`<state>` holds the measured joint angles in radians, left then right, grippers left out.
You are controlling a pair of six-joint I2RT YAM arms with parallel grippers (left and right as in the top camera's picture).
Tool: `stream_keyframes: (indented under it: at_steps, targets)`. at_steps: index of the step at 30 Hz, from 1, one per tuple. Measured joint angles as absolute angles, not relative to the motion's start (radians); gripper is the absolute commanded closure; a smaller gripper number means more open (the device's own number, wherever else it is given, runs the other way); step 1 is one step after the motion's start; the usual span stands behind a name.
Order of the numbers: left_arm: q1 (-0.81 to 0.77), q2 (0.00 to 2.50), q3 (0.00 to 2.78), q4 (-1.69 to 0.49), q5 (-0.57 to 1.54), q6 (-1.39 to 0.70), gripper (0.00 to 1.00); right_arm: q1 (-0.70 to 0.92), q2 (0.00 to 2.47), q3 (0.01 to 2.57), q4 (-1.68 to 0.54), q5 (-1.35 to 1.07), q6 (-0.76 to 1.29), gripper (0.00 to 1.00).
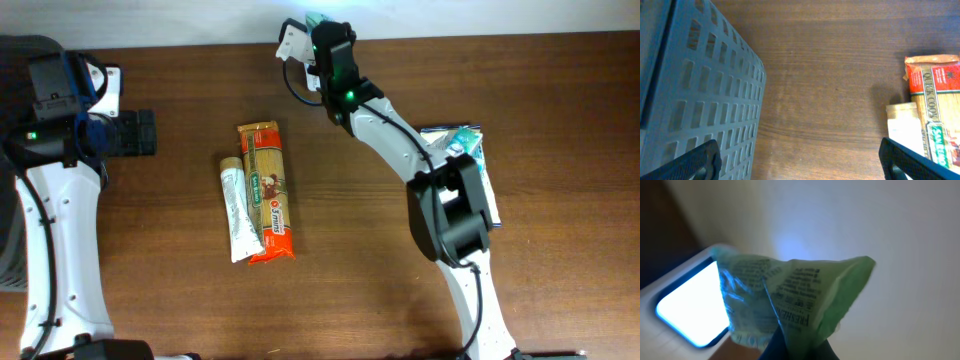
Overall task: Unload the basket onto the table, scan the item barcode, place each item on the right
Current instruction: 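Carry the pouch right and drop it onto the snack bag pile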
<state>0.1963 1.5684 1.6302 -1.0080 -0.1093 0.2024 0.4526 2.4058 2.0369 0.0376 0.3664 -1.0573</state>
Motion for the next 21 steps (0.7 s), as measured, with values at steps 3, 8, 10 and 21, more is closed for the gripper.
stream_keyframes:
  at_steps: [3, 8, 10, 21]
  targets:
    - [0.196, 1.568, 1.630, -1.008, -0.110, 0.202, 0.01, 0.454, 2.278, 2.035, -0.197, 0.356, -0.877, 0.96]
    - [0.196, 1.568, 1.630, -1.007, -0.110, 0.202, 0.01, 0.448, 1.841, 2.041, -0.826, 0.192, -0.341, 0.96]
    - [0.196, 1.568, 1.630, -1.005, -0.110, 0.202, 0.01, 0.428, 1.724, 2.052, -1.015, 0.165, -0.180, 0.96]
    - [0.196, 1.568, 1.630, -1.008, -0.110, 0.202, 0.01, -0.176, 1.699, 2.050, -1.514, -0.191, 0.102, 0.96]
